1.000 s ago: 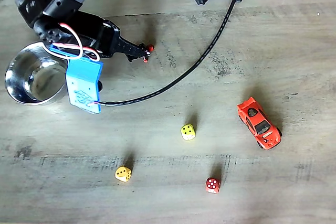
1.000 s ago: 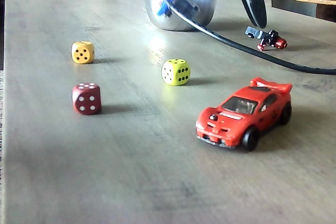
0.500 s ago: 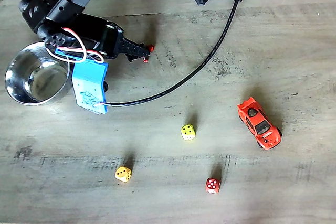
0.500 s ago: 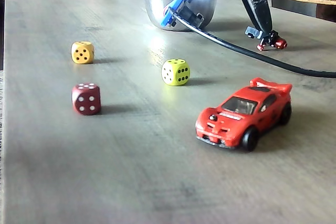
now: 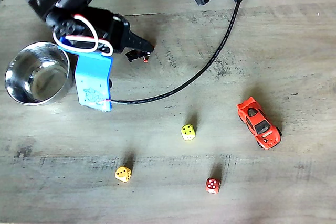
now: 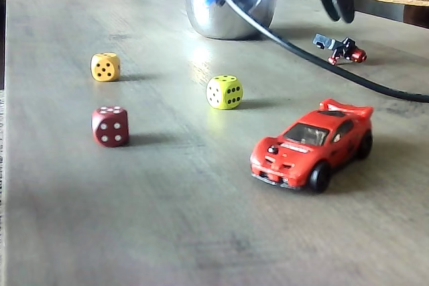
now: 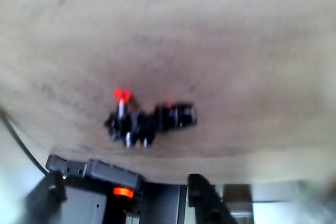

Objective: Pick up the lego figure and place in bowl

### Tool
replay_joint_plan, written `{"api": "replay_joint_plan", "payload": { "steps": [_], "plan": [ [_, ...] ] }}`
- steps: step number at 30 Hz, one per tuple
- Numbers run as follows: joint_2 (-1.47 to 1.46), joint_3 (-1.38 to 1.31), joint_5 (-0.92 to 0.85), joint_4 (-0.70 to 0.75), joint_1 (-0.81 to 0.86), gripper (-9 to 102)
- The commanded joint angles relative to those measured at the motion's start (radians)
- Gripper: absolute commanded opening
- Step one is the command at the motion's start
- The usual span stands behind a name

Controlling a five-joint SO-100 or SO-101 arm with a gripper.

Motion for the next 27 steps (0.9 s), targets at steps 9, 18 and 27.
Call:
{"api": "replay_joint_plan", "payload": {
  "steps": [9,18,27],
  "plan": [
    [0.086,0.046,0.009,-0.051,-0.008,28],
    [0.086,0.061,0.009,-0.164,-0.008,28],
    [0.100,0.213,0.009,-0.308,-0.008,28]
  ]
}}
